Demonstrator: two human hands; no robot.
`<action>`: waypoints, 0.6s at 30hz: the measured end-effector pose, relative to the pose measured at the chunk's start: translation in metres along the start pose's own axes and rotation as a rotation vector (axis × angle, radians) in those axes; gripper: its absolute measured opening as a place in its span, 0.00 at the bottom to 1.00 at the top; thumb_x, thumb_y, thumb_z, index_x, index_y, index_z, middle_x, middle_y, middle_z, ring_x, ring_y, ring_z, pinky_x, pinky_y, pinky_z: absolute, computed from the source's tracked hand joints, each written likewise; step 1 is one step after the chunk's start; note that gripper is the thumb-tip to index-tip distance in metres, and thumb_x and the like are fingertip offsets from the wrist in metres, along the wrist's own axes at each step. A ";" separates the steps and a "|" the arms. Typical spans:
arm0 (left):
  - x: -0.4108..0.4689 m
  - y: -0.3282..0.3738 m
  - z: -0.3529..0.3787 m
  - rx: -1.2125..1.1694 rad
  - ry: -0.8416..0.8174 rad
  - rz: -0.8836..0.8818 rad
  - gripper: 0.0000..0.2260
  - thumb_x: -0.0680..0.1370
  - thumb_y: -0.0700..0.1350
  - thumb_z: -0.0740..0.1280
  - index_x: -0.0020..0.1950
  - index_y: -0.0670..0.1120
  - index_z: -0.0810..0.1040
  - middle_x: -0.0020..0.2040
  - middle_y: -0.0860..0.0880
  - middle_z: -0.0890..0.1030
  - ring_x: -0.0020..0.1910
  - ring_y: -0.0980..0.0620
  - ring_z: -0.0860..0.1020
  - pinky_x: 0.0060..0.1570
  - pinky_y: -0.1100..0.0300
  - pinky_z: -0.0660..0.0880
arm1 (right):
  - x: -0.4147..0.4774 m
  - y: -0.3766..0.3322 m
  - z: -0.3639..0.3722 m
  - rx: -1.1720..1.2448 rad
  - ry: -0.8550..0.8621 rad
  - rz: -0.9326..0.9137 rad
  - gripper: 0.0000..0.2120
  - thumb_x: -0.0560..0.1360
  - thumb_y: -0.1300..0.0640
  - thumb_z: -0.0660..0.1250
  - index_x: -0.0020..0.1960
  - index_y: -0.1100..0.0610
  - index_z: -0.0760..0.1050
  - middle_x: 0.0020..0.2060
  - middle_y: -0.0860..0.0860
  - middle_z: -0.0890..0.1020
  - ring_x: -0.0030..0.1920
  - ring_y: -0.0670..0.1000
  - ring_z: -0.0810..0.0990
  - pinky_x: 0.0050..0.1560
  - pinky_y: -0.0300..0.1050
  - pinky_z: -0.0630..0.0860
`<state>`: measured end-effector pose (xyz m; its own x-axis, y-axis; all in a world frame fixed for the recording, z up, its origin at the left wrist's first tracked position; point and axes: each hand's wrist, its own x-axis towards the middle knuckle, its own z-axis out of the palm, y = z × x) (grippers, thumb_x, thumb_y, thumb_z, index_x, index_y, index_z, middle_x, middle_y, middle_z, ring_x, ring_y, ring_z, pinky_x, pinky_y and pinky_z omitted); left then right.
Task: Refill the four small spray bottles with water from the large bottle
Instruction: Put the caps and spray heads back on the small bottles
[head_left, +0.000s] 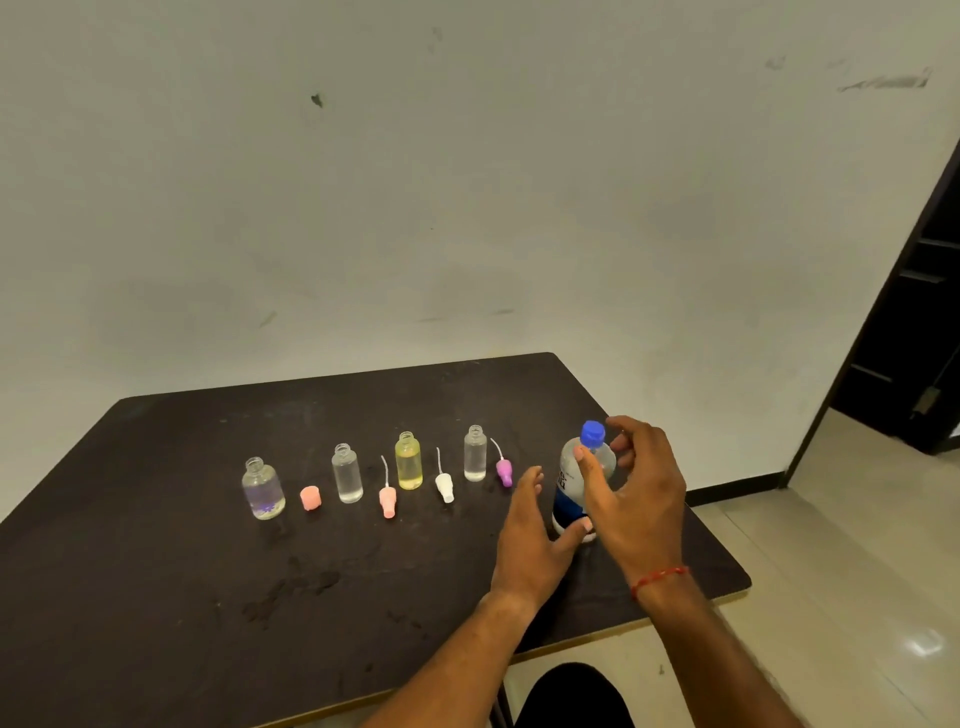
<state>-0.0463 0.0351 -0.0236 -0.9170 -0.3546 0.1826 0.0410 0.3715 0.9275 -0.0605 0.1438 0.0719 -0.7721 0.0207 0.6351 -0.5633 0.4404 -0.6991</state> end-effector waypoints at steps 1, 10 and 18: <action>-0.003 -0.001 -0.004 -0.011 0.041 0.017 0.37 0.75 0.51 0.76 0.79 0.53 0.61 0.75 0.57 0.69 0.74 0.59 0.67 0.72 0.59 0.68 | -0.006 -0.003 0.002 0.021 0.002 -0.030 0.20 0.71 0.55 0.75 0.60 0.56 0.74 0.49 0.50 0.77 0.47 0.48 0.77 0.47 0.33 0.76; 0.014 -0.005 -0.061 -0.089 0.551 0.094 0.09 0.79 0.38 0.69 0.53 0.51 0.79 0.47 0.54 0.81 0.44 0.57 0.80 0.44 0.58 0.79 | -0.048 0.001 0.071 -0.014 -0.197 -0.027 0.13 0.73 0.60 0.72 0.57 0.55 0.78 0.48 0.46 0.80 0.47 0.45 0.79 0.50 0.42 0.80; 0.035 -0.027 -0.059 -0.034 0.548 0.003 0.17 0.80 0.41 0.70 0.68 0.45 0.77 0.62 0.49 0.82 0.61 0.55 0.79 0.62 0.61 0.75 | -0.029 0.021 0.126 -0.358 -0.418 0.057 0.16 0.79 0.56 0.63 0.66 0.57 0.73 0.60 0.52 0.77 0.61 0.51 0.75 0.62 0.44 0.74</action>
<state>-0.0566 -0.0376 -0.0230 -0.5761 -0.7522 0.3198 0.0646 0.3481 0.9352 -0.0871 0.0399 -0.0027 -0.8907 -0.2723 0.3639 -0.4380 0.7283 -0.5270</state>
